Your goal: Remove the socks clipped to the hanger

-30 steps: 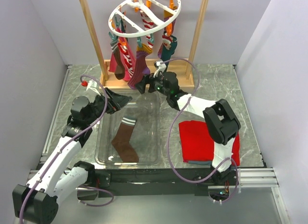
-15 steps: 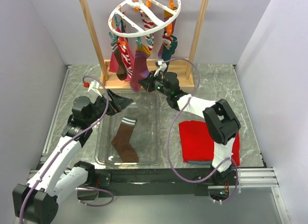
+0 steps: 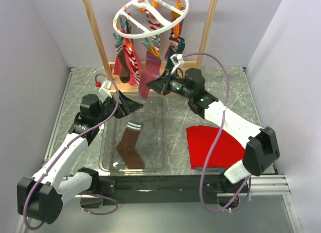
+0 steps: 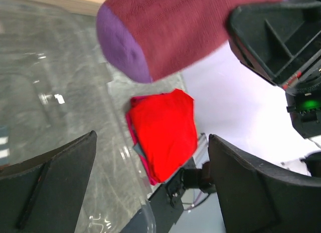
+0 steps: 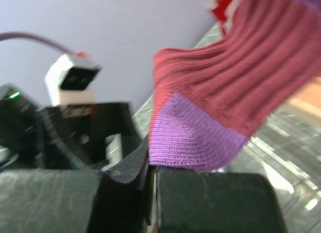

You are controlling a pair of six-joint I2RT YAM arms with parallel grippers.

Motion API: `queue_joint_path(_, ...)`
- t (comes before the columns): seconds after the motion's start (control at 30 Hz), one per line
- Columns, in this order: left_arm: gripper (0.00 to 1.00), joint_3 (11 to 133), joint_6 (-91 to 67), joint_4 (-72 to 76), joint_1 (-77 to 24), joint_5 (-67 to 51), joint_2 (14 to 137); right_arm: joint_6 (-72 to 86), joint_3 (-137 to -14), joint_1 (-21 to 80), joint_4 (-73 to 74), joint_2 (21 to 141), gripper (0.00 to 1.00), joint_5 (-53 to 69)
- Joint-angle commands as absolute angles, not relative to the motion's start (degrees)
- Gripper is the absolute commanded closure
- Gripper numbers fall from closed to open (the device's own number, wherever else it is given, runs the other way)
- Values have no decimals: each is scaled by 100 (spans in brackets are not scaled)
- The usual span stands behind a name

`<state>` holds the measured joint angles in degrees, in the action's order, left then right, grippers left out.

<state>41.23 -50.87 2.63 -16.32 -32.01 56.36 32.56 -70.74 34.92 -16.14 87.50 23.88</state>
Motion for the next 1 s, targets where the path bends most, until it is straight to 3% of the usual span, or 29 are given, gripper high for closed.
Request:
queue_joint_path(0.0, 4, 4316, -5229, 1202, -1670, -4023, 5783, 3682, -6891, 3551, -1134, 8315, 100, 2821)
queue_joint_path(0.3, 4, 4429, -5326, 1819, -2162, -4034, 6046, 3946, -6636, 3709, -1221, 7928, 100, 3102)
queue_joint_path(0.77, 1, 5010, -4588, 809, -2443, -2918, 6284, 4420, -6407, 3867, -1547, 7567, 100, 3305)
queue_joint_path(0.87, 10, 4966, -4597, 940, -2443, -2953, 6258, 4508, -6390, 3946, -1643, 7559, 100, 3366)
queue_joint_path(0.97, 30, 4975, -4658, 1089, -2443, -3032, 6205, 4474, -6451, 4016, -1513, 7585, 100, 3305)
